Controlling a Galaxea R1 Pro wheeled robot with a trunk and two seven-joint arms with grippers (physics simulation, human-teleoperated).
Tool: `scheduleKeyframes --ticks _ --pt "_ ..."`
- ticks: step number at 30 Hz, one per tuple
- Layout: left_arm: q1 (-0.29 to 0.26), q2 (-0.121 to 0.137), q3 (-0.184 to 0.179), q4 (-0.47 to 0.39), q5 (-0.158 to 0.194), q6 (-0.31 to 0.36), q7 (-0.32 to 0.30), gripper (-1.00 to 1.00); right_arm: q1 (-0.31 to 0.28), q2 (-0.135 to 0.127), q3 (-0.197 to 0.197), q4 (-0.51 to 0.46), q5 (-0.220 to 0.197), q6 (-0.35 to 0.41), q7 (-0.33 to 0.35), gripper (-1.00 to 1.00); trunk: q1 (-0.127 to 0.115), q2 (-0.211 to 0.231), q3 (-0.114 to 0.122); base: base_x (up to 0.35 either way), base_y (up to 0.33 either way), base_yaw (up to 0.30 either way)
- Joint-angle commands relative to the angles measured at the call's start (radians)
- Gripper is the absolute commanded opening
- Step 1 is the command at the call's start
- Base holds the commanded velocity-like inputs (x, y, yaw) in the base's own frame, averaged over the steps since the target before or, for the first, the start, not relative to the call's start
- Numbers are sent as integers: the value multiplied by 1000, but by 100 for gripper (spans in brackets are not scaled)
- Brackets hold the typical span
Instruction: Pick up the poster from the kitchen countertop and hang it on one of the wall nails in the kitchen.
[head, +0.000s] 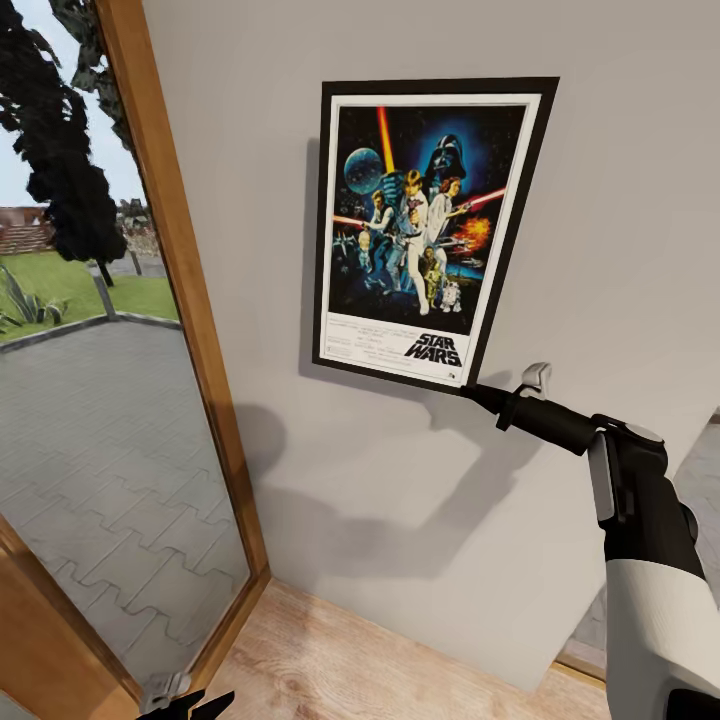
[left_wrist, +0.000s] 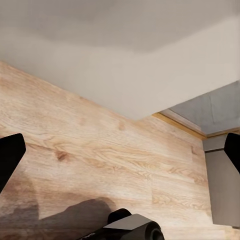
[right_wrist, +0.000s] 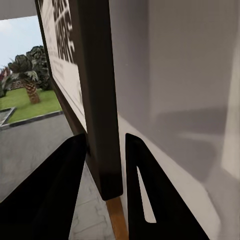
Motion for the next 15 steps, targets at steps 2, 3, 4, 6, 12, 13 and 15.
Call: scheduleKeyframes --ticks 2,3,4,6,12,13,15 --pt "-1 0 2 0 4 8 -5 100 -1 0 -1 0 -2 9 3 -100 1 -2 -2 14 0 0" --pt "-1 0 2 0 4 8 -5 100 -1 0 -1 0 -2 9 3 -100 1 -2 -2 51 0 0" --pt "-1 0 2 0 4 8 -5 100 -1 0 -1 0 -2 9 3 -100 1 -2 -2 48 0 0" --pt "-1 0 3 0 4 8 -5 100 -1 0 -1 -1 -2 9 3 -100 1 -2 -2 34 0 0" --pt "-1 0 3 0 4 8 -5 100 -1 0 -1 -1 -2 9 3 -100 1 -2 -2 11 0 0" --pt "-1 0 3 0 4 8 -5 100 -1 0 -1 -1 -2 9 3 -100 1 -2 -2 3 0 0" --pt "-1 0 3 0 4 8 -5 100 -1 0 -1 -1 -2 10 3 -100 1 -2 -2 2 0 0"
